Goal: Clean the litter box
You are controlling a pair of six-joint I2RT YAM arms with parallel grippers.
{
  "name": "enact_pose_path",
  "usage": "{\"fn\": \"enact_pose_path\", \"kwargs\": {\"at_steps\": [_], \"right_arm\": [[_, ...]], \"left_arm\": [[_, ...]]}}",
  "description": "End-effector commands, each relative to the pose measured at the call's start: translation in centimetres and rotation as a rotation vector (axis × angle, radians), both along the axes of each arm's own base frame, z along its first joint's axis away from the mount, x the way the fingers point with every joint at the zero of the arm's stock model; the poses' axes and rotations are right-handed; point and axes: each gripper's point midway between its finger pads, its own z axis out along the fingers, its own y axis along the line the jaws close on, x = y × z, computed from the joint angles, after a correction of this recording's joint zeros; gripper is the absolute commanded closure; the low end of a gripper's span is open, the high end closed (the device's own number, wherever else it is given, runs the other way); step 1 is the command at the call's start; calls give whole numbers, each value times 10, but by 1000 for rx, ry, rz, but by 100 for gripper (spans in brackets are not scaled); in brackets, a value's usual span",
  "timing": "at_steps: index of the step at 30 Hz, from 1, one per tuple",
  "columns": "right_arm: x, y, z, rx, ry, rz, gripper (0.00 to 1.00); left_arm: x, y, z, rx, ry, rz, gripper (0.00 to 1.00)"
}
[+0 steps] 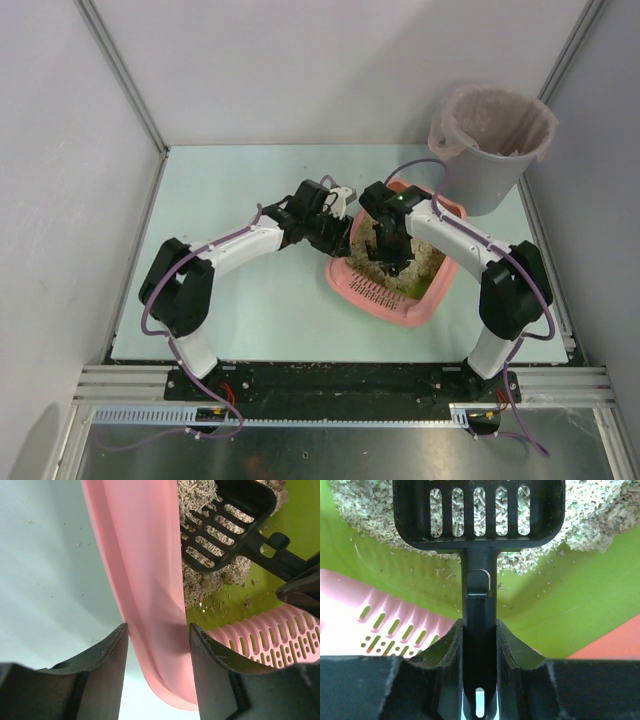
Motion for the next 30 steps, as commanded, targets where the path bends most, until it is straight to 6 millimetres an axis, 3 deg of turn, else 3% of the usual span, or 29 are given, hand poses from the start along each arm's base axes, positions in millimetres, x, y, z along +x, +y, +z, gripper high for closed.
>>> {"fn": "enact_pose_path", "kwargs": {"at_steps": [1, 12, 13, 18, 26, 30], "right_arm": [[55, 9, -19, 11, -207, -83, 100], [76, -3, -17, 23, -417, -150, 100], [71, -7, -26, 13, -412, -147, 100], [70, -9, -25, 60, -486, -148, 100], [59, -13, 5, 151, -614, -99, 100], [48, -25, 7, 142, -642, -90, 100]], "left_arm": [[-5, -17, 7, -32, -10, -61, 47], [-5, -17, 10, -33, -13, -61, 47], [-5, -17, 11, -34, -16, -60, 47], [-3, -15, 15, -33, -30, -55, 45], [-2, -13, 31, -43, -76, -47, 37], [-2, -12, 40, -50, -98, -45, 32]]}}
